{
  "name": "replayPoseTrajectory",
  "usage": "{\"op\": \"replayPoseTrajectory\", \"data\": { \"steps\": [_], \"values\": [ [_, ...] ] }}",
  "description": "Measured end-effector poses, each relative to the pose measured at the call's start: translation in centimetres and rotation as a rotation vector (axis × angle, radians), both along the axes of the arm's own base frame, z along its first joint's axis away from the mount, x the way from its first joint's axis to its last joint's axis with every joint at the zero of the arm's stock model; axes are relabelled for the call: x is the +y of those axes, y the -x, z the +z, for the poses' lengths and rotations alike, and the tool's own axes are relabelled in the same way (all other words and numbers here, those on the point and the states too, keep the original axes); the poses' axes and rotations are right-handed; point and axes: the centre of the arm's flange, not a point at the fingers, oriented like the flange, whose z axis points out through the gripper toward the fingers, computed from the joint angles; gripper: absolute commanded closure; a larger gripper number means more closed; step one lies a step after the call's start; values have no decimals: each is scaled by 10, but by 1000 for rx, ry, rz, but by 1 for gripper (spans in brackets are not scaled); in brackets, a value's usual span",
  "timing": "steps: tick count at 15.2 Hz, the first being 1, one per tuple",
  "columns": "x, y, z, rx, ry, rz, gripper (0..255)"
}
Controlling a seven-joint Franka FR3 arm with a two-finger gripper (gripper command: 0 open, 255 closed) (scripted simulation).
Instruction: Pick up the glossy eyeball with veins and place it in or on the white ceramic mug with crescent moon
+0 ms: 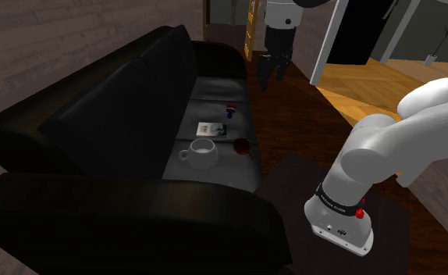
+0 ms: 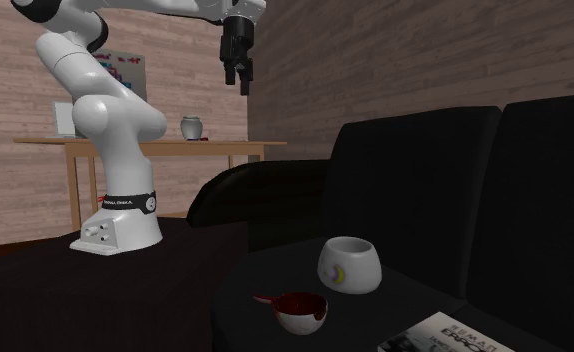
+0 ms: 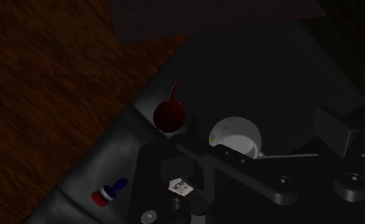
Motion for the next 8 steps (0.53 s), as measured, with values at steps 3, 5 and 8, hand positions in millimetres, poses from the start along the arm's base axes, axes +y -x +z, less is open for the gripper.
{"op": "replayPoseTrajectory", "data": {
  "steps": [3, 5, 8],
  "values": [
    [-5, -6, -14, 2, -3, -5, 0],
    [-15, -11, -35, 4, -8, -13, 0],
    [-29, -22, -71, 6, -17, -27, 0]
  ]
}}
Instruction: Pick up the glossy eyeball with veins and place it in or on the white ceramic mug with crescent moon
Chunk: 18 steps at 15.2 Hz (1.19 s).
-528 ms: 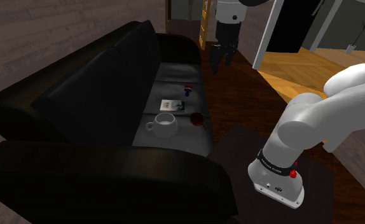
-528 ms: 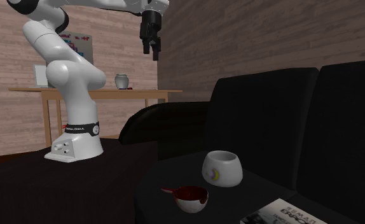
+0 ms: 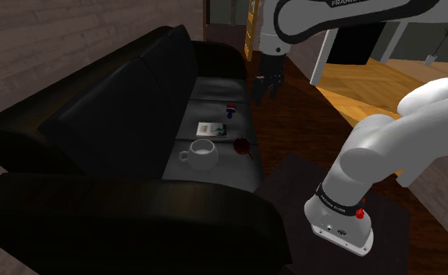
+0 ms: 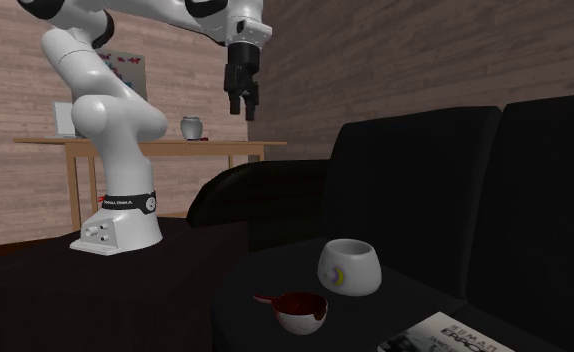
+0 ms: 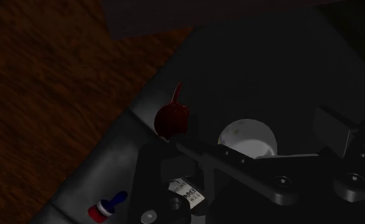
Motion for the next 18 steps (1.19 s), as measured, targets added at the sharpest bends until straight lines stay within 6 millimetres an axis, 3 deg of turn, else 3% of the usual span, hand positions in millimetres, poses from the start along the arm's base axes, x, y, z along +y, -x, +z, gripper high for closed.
{"op": "replayPoseTrajectory", "data": {
  "steps": [18],
  "values": [
    [-88, -60, -216, 10, -53, -78, 0]
  ]
}}
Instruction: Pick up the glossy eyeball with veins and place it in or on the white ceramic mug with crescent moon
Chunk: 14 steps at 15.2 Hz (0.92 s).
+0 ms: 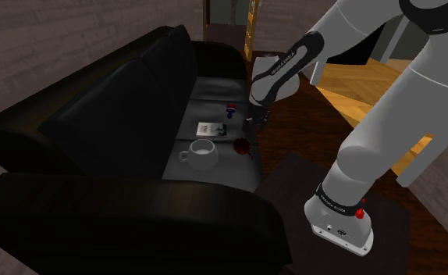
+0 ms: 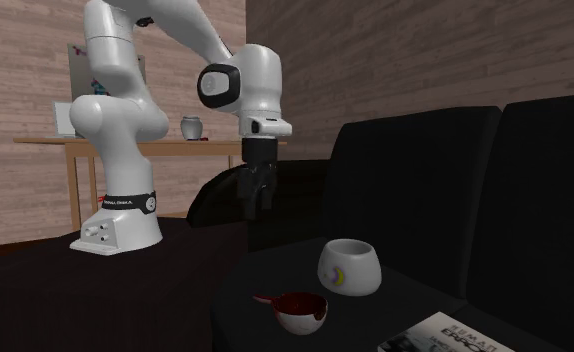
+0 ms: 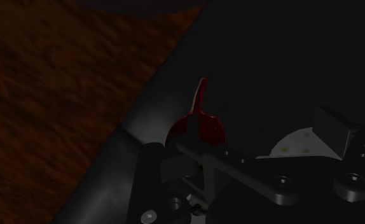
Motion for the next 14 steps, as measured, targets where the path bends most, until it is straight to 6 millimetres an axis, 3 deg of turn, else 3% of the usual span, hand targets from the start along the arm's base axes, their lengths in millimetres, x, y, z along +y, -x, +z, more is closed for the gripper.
{"op": "replayPoseTrajectory", "data": {
  "steps": [9, 14],
  "values": [
    [-45, -24, -109, 4, -24, -40, 0],
    [-55, -31, -149, 5, -30, -50, 0]
  ]
}}
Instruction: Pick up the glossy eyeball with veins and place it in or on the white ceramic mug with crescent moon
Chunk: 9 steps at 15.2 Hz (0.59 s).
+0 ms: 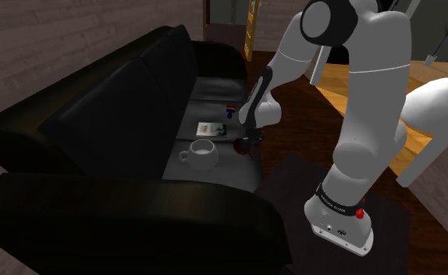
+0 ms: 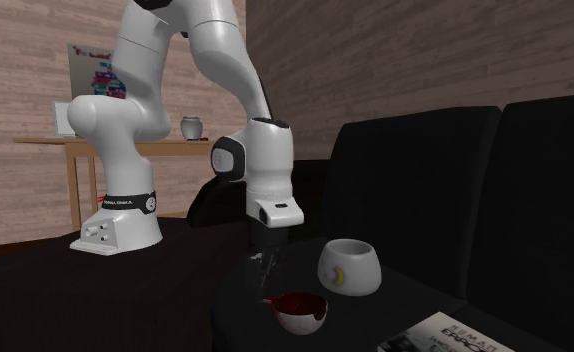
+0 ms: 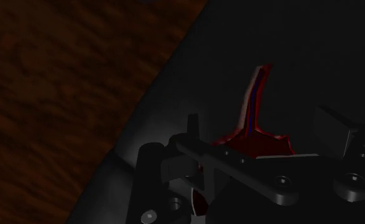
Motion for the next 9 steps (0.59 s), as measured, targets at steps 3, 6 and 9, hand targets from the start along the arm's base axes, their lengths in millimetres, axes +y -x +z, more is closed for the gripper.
{"op": "replayPoseTrajectory", "data": {
  "steps": [3, 6, 9],
  "values": [
    [1, 1, -15, 0, 0, 0, 0],
    [1, 2, -28, 0, 0, 0, 0],
    [1, 2, -29, 0, 0, 0, 0]
  ]
}}
